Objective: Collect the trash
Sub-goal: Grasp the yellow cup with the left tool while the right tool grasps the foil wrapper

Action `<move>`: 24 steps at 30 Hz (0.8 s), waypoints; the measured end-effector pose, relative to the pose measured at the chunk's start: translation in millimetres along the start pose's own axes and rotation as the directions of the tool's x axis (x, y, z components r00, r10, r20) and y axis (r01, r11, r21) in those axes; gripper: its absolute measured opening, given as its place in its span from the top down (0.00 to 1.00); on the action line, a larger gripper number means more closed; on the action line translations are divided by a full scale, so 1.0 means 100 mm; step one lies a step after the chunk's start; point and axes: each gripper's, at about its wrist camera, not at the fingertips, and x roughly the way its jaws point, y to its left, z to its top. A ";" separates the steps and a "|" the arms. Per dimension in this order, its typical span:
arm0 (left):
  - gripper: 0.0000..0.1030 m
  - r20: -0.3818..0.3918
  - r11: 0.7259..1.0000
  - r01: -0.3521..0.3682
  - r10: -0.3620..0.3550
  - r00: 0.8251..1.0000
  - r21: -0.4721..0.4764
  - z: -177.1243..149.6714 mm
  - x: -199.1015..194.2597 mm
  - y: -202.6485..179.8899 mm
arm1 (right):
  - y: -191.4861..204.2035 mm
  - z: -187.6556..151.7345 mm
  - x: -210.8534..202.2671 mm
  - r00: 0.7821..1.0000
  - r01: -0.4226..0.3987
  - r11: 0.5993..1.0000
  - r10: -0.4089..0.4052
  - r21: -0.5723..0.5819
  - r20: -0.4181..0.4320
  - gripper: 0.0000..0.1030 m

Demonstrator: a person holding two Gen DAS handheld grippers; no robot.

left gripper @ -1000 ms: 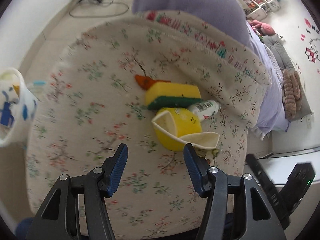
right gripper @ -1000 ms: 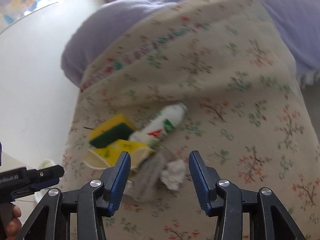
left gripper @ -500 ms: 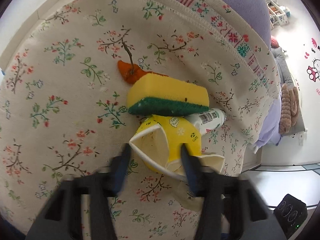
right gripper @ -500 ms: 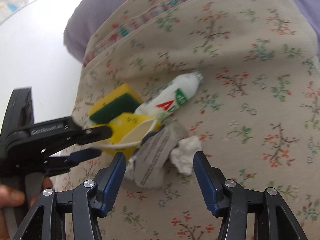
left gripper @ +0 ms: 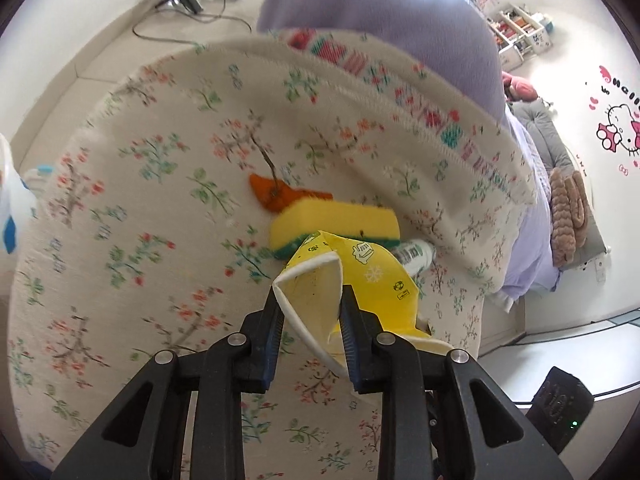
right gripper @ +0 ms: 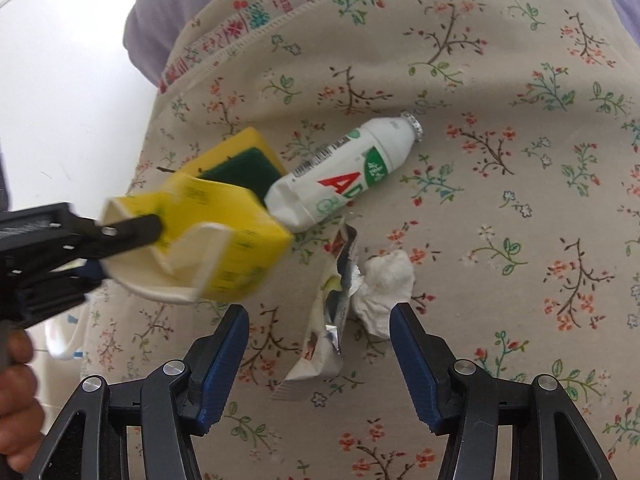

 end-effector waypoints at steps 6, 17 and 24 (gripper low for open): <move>0.72 0.039 1.000 0.001 0.000 0.999 -0.016 0.04 -0.17 0.08 | 0.05 -0.01 0.07 1.000 0.020 1.000 -0.020 -0.018 -0.020 0.39; 0.72 0.030 0.999 0.043 -0.042 0.999 -0.031 0.02 -0.27 0.14 | 0.07 0.00 0.06 1.000 0.014 0.999 -0.014 -0.033 -0.013 0.85; 0.72 0.014 0.995 0.094 -0.094 0.995 -0.032 0.04 -0.34 0.15 | 0.03 0.03 -0.05 0.999 -0.007 1.000 0.008 -0.011 0.031 0.86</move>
